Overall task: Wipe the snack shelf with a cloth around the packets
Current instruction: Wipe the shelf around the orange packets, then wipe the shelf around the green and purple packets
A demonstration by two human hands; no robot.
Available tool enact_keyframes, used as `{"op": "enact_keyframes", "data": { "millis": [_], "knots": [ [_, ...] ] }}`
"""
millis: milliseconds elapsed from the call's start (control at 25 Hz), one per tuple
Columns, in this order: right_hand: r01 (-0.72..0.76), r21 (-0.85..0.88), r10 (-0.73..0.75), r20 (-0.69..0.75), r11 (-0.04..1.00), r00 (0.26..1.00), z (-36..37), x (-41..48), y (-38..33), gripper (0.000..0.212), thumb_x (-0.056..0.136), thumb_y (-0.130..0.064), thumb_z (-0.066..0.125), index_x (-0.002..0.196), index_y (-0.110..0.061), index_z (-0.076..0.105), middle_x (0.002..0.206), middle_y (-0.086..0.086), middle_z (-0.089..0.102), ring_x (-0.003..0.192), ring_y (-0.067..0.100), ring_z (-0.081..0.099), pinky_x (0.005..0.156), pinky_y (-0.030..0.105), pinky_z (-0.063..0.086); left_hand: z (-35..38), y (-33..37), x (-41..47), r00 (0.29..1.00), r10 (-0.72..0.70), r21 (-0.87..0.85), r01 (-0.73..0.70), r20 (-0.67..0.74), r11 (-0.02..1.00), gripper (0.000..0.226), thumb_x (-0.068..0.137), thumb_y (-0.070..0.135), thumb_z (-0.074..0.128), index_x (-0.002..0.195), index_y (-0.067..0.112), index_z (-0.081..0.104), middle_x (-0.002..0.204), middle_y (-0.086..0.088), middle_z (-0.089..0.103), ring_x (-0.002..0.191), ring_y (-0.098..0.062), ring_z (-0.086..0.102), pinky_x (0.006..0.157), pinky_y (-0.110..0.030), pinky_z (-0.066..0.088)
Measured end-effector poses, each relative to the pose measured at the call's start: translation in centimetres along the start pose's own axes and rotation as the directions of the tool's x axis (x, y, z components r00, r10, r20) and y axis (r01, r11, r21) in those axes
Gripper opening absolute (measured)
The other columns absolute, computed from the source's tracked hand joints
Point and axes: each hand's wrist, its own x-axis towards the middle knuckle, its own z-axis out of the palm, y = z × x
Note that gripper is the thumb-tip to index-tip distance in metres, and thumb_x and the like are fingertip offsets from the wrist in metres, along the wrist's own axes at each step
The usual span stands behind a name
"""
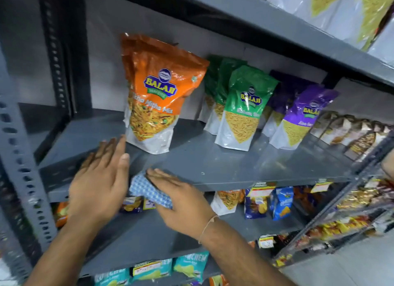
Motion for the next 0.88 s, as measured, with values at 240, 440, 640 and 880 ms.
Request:
{"op": "enact_keyframes", "data": {
  "millis": [240,440,640,880],
  "knots": [
    [-0.266,0.840,0.611,-0.095,0.473,0.786,-7.1,-5.1,2.7,0.017,0.080,-0.014,0.071,0.096,-0.018,0.077,0.091,0.007,0.077,0.090,0.029,0.074,0.084,0.044,0.059,-1.0,-0.1,-0.7,0.999,0.031,-0.024,-0.031,-0.007,0.999,0.072,0.106,0.059,0.005,0.167,0.027,0.025,0.171,-0.009,0.035,0.162,-0.025,0.024,0.130,-0.054,0.024],
    [-0.265,0.957,0.721,0.265,-0.116,0.640,-16.8,-9.3,14.0,0.054,0.079,-0.045,0.073,0.123,-0.014,0.073,0.119,0.016,0.075,0.104,0.034,0.072,0.089,0.048,0.056,2.4,7.4,-1.5,0.968,0.214,0.031,-0.212,-0.134,0.977,0.065,0.108,0.046,0.021,0.161,0.013,0.040,0.168,-0.014,0.040,0.160,-0.035,0.028,0.127,-0.061,0.026],
    [-0.198,0.974,0.719,0.216,-0.111,0.661,-24.1,-10.1,24.7,0.059,0.089,-0.052,0.064,0.135,-0.015,0.065,0.130,0.012,0.070,0.120,0.034,0.065,0.109,0.051,0.046,11.7,18.0,1.7,0.971,0.192,0.135,-0.212,0.145,0.968,0.067,0.105,0.061,0.018,0.166,0.035,0.024,0.176,0.007,0.022,0.164,-0.011,0.008,0.132,-0.048,0.018],
    [-0.223,0.934,0.686,-0.032,0.279,0.726,-27.4,-3.1,31.2,0.033,0.084,-0.016,0.078,0.116,-0.009,0.073,0.104,0.013,0.079,0.099,0.034,0.076,0.088,0.050,0.061,14.4,18.6,2.4,0.987,0.006,0.265,-0.049,0.162,0.963,0.079,0.095,0.077,0.001,0.166,0.043,0.009,0.177,0.012,0.009,0.163,-0.007,-0.003,0.133,-0.042,0.015]
  ]
}}
